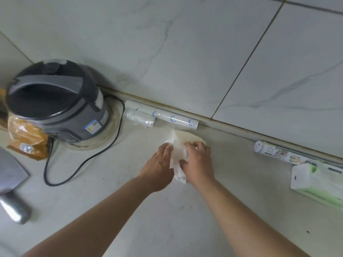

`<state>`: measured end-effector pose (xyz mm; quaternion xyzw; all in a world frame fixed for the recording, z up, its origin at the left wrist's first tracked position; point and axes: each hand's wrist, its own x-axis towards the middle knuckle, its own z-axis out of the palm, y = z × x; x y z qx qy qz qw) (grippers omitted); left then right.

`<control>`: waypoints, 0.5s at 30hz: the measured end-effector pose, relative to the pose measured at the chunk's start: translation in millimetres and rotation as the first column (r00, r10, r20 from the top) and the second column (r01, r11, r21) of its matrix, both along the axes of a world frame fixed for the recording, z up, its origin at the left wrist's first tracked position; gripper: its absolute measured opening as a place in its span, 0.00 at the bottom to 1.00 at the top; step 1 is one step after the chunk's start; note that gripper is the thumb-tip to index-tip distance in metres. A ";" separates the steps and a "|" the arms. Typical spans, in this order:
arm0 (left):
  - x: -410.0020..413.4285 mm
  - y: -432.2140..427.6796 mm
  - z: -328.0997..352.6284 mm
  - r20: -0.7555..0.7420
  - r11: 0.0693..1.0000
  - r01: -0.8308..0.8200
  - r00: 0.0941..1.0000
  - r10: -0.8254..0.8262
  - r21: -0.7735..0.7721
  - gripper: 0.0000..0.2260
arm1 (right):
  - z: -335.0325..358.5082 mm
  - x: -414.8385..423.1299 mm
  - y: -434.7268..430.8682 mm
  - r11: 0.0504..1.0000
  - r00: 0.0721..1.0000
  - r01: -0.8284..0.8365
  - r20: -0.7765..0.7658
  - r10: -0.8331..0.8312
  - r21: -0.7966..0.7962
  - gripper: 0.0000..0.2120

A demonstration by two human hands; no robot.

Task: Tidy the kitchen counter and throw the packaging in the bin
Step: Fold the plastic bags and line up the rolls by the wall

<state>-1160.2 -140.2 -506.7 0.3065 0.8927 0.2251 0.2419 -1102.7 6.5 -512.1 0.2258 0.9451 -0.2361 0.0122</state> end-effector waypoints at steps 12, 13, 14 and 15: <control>-54.4 -9.6 6.8 0.010 0.988 -0.149 0.989 0.150 -0.036 0.30 | 0.8 -72.1 -12.7 1.000 0.997 -0.014 0.076 0.013 0.021 0.23; -54.7 -9.2 5.3 0.013 0.987 -0.156 0.988 0.157 -0.031 0.30 | 0.1 -73.9 -13.0 1.000 0.997 -0.011 0.079 0.009 0.019 0.24; -54.9 -9.2 3.8 0.015 0.987 -0.161 0.987 0.162 -0.024 0.29 | -0.5 -75.2 -13.3 1.000 0.997 -0.010 0.082 0.009 0.015 0.25; -55.1 -9.2 2.5 0.015 0.986 -0.166 0.986 0.166 -0.016 0.29 | -1.1 -75.7 -13.8 1.000 0.997 -0.011 0.083 0.010 0.009 0.26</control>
